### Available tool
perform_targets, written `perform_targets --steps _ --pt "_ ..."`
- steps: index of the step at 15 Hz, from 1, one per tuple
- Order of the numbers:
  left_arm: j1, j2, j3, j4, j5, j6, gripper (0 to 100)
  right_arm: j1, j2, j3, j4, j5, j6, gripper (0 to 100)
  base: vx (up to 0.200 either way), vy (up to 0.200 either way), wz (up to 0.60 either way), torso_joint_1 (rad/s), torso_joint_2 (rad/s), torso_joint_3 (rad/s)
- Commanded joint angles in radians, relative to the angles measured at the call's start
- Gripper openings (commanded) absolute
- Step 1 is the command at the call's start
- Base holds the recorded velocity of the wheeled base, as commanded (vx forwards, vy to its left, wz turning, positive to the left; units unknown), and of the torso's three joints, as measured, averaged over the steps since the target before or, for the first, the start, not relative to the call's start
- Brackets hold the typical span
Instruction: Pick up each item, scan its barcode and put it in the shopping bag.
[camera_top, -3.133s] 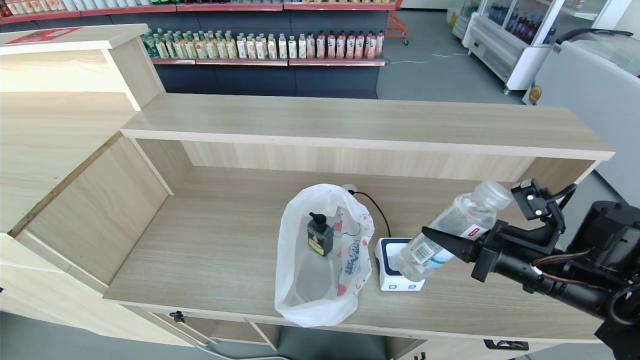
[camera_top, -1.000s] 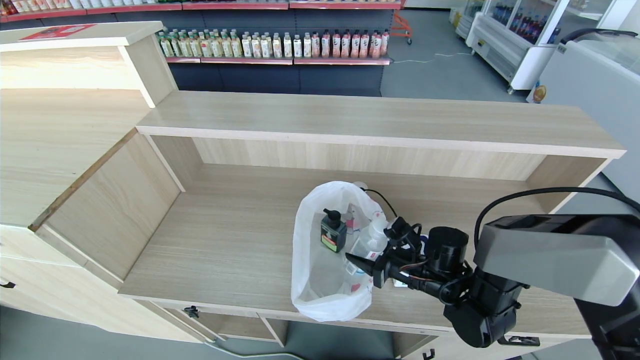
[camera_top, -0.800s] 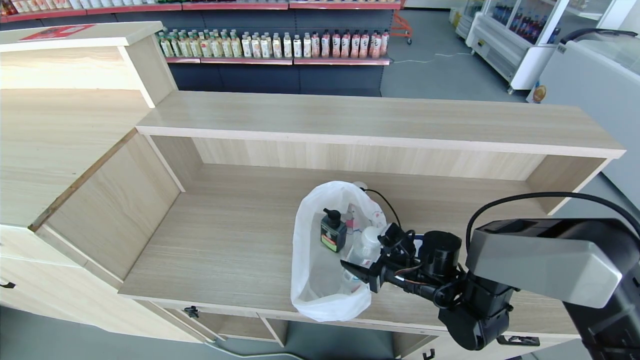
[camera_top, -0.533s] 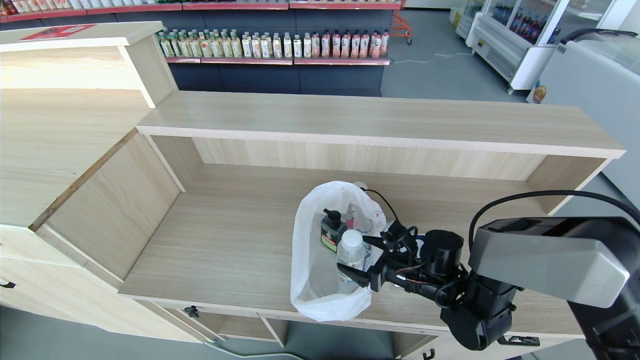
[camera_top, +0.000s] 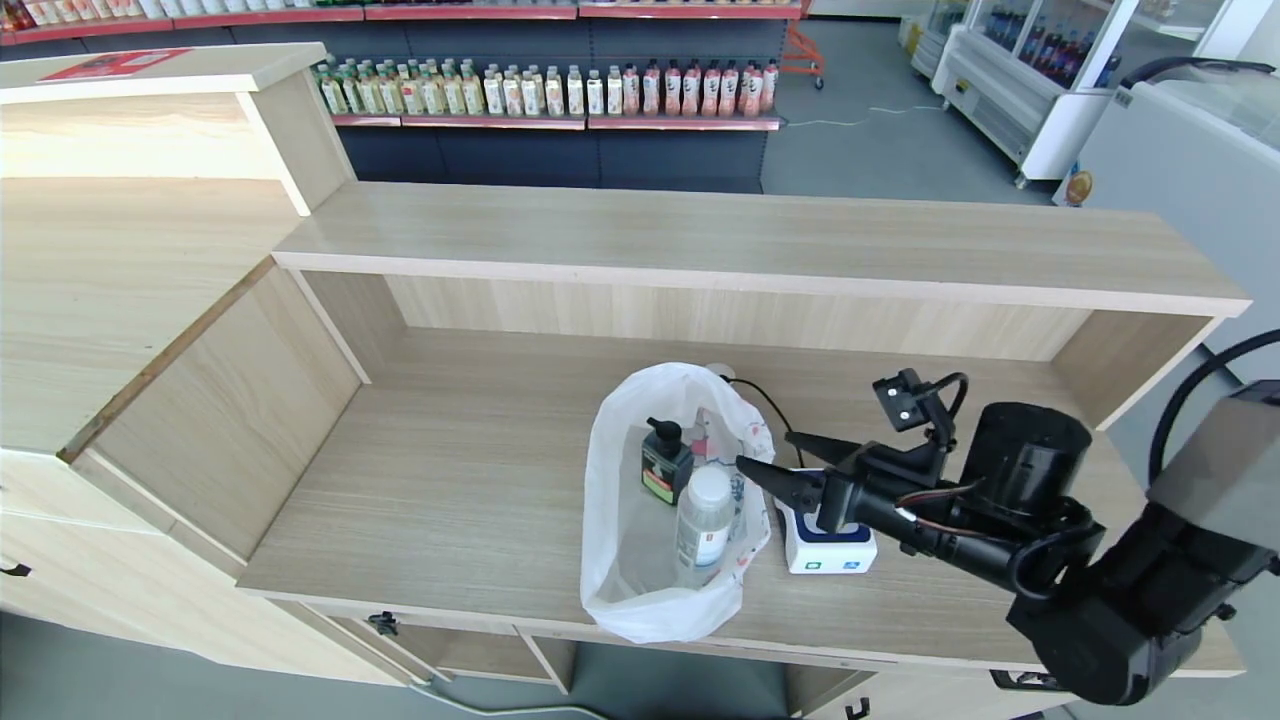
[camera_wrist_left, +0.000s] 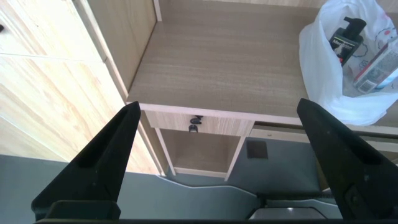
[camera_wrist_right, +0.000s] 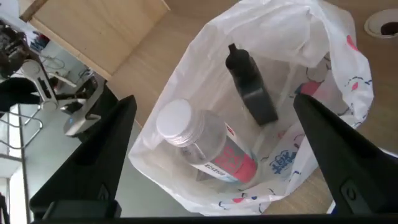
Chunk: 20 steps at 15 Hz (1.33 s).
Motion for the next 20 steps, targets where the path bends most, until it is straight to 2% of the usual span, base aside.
perform_targets --steps 1,3,4,5,6,7,9,12,14,20 --pt "0.002 0.0 0.0 0.0 0.0 0.0 100 -0.115 -0.411 0.135 0.191 0.0 0.016 100 0.0 0.0 0.0 0.0 0.0 0.0" --pt "0.002 0.0 0.0 0.0 0.0 0.0 100 -0.189 -0.64 0.16 0.387 0.0 -0.029 100 0.0 0.0 0.0 0.0 0.0 0.0" --pt "0.0 0.0 0.0 0.0 0.0 0.0 100 -0.233 -0.838 0.181 0.567 -0.009 -0.078 100 0.0 0.0 0.0 0.0 0.0 0.0" --pt "0.002 0.0 0.0 0.0 0.0 0.0 100 -0.272 -0.95 0.218 0.668 -0.032 -0.104 100 0.0 0.0 0.0 0.0 0.0 0.0" --pt "0.002 0.0 0.0 0.0 0.0 0.0 100 -0.365 -1.054 0.264 0.777 -0.091 -0.178 100 0.0 0.0 0.0 0.0 0.0 0.0" --pt "0.0 0.0 0.0 0.0 0.0 0.0 100 -0.41 -1.191 0.318 0.901 -0.144 -0.25 100 0.0 0.0 0.0 0.0 0.0 0.0" --pt "0.0 0.0 0.0 0.0 0.0 0.0 100 -0.419 -1.456 0.428 1.072 -0.264 -0.267 100 0.0 0.0 0.0 0.0 0.0 0.0" --pt "0.0 0.0 0.0 0.0 0.0 0.0 100 -0.433 -1.8 0.527 1.268 -0.316 -0.277 100 0.0 0.0 0.0 0.0 0.0 0.0" --pt "0.0 0.0 0.0 0.0 0.0 0.0 100 -0.434 -1.941 0.527 1.397 -0.371 -0.273 100 0.0 0.0 0.0 0.0 0.0 0.0" --pt "0.0 0.0 0.0 0.0 0.0 0.0 100 -0.404 -1.997 0.527 1.447 -0.439 -0.277 100 0.0 0.0 0.0 0.0 0.0 0.0"
